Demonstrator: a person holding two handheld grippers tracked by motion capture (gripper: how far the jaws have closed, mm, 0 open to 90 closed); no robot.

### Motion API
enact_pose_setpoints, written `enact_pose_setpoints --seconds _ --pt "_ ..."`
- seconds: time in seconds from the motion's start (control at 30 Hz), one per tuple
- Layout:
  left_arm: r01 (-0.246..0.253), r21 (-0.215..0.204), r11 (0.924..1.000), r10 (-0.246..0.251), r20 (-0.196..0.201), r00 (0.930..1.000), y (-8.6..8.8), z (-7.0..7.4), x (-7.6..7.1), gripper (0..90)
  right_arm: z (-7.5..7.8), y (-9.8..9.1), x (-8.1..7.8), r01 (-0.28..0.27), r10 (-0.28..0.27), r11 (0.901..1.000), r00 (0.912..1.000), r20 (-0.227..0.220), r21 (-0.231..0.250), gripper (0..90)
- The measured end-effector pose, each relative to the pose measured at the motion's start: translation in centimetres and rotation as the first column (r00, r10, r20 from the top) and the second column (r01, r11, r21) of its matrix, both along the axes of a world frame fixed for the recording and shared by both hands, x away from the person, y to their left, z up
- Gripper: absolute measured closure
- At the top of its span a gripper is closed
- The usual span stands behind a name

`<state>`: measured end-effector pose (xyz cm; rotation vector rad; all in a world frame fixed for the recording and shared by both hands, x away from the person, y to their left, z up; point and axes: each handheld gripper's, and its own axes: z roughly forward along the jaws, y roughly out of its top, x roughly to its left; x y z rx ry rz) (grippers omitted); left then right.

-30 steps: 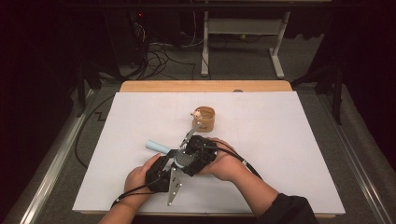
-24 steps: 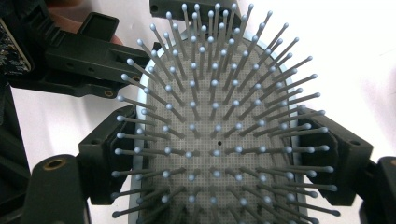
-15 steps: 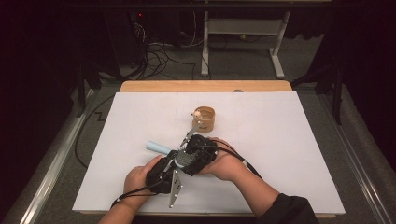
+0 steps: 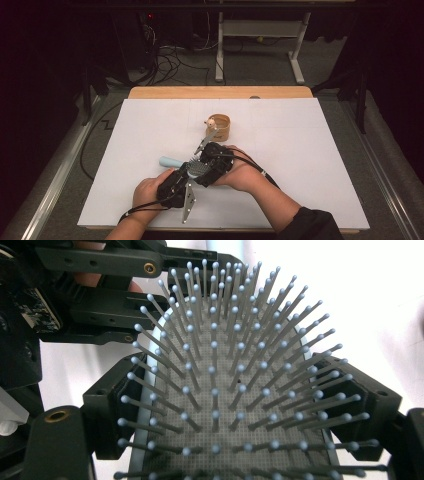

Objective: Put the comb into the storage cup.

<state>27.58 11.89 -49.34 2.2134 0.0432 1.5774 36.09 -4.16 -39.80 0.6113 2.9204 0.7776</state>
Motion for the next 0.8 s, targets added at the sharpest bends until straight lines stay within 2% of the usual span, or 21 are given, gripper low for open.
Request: enact_pose_setpoints --seconds 0.37,0.53,0.67,0.8 --pt "0.000 -0.004 1.0000 0.000 0.003 1.0000 0.07 0.08 0.00 76.4 0.31 -0.10 0.08 0.000 0.000 0.9999 1.0000 -0.007 0.015 19.3" --pt "-0.005 -0.005 1.0000 0.005 0.007 1.0000 0.12 0.12 0.03 76.5 0.55 -0.15 0.05 -0.004 0.004 0.9999 1.0000 0.003 0.012 18.3" --pt "-0.010 -0.004 0.9999 0.011 0.010 0.9999 0.13 0.15 0.06 76.6 0.74 -0.27 0.04 0.004 -0.004 1.0000 0.9998 0.019 0.002 14.0" --pt "-0.016 -0.005 0.9999 0.016 0.009 0.9998 0.16 0.14 0.13 76.6 0.75 -0.35 -0.01 0.015 -0.015 0.9999 0.9997 0.020 -0.002 3.5"
